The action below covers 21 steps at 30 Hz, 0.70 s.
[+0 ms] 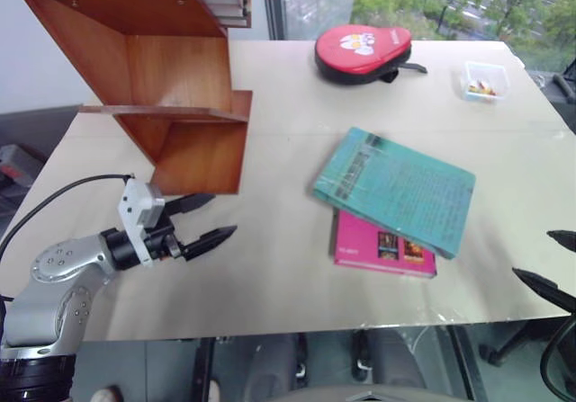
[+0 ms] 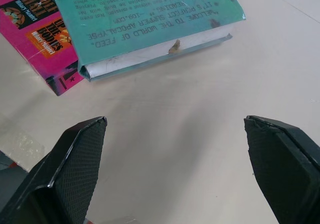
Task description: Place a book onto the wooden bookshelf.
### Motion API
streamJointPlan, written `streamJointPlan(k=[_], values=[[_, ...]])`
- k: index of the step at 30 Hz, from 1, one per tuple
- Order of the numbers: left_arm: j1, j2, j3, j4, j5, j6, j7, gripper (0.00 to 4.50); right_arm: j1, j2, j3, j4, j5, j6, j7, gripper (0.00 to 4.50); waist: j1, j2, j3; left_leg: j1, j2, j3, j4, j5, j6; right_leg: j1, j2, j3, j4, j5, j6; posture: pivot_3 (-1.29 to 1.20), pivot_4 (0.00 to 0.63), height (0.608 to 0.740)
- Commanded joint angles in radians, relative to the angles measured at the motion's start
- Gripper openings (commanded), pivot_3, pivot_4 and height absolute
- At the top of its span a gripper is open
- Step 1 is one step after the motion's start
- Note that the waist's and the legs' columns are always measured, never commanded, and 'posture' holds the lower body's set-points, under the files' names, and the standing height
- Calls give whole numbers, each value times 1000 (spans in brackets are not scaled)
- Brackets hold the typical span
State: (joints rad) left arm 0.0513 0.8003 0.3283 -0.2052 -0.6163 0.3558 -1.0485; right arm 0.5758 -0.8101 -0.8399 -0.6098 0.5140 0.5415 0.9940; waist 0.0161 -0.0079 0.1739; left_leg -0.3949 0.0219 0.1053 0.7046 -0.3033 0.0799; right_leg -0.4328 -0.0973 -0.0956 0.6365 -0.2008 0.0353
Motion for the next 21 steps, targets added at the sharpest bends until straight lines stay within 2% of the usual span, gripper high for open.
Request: streamJointPlan(k=[1, 4, 10, 11, 15, 21], values=[[-29, -3, 6, -42, -29, -8, -16, 4492, -33, -31, 21, -21, -21, 18, -39, 4251, 0, 0, 0, 0, 0, 0, 0, 0, 0, 0, 0, 0, 0, 0, 0, 0, 150, 740], [-81, -30, -24, -59, -75, -2, -48, 4500, -105, -69, 91, -11, -24, 92, -102, 3217, -1, 0, 0, 0, 0, 0, 0, 0, 0, 0, 0, 1, 0, 0, 0, 0, 150, 740], [-92, -29, -37, -92, -108, -15, -130, 4500, -228, -92, 246, 28, -82, 129, -190, 237, -2, 0, 0, 0, 0, 0, 1, 0, 0, 0, 1, 0, 1, 3, -2, 0, 150, 740], [-87, -24, -43, -91, -102, -26, -151, 4500, -252, -97, 288, 36, -107, 129, -212, 112, -2, 0, 0, 0, 0, 0, 1, 0, 0, 0, 2, 0, 0, 4, -1, 0, 150, 740], [-85, -22, -50, -95, -100, -33, -178, 4500, -321, -110, 423, 64, -181, 115, -252, 112, -2, 0, 0, 0, 0, 1, 1, 0, 0, 0, 2, -2, 0, 2, 2, 0, 150, 740], [-76, -27, -58, -87, -77, -49, -183, 4500, -385, -93, 533, -14, -131, 147, -224, 112, -2, 0, 0, 0, 0, 1, 1, 0, 0, 0, 2, -2, 0, 2, 3, 0, 150, 740]])
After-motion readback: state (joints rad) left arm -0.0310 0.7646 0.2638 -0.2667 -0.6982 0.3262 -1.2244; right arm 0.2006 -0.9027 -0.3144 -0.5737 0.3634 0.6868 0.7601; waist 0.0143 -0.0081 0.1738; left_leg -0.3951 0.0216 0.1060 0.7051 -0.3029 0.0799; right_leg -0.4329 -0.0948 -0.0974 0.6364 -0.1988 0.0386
